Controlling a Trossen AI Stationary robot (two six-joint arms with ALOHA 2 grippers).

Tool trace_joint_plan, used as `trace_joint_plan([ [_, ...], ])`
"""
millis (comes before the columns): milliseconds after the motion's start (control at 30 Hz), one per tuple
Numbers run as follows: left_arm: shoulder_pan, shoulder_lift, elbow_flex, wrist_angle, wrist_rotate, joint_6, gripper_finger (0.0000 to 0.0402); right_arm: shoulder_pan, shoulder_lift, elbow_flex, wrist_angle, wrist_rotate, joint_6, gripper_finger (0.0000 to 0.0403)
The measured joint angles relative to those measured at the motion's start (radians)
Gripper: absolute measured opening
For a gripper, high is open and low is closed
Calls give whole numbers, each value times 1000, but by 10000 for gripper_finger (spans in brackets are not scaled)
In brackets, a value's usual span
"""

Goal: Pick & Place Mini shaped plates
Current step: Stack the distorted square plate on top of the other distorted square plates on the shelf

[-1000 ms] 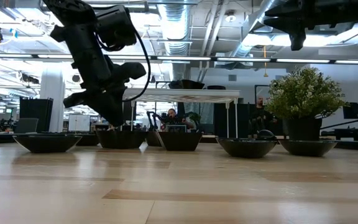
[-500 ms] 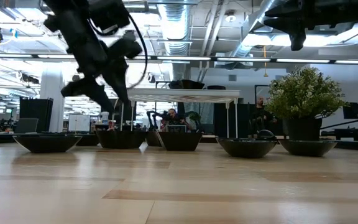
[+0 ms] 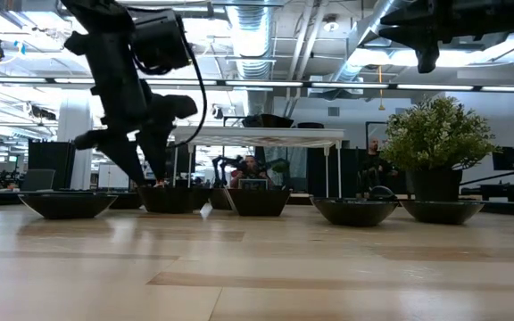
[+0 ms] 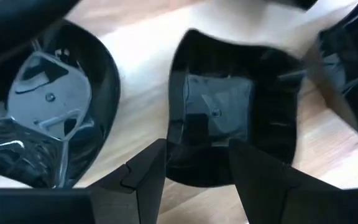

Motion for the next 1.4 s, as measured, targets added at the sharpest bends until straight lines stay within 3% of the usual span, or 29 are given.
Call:
trace_joint_plan([
  [1000,50,-5,2,61,-12,86,159,0,0,0,3,0,0,102],
  [1400,50,68,2,102,19,80,157,0,0,0,3,0,-2,102],
])
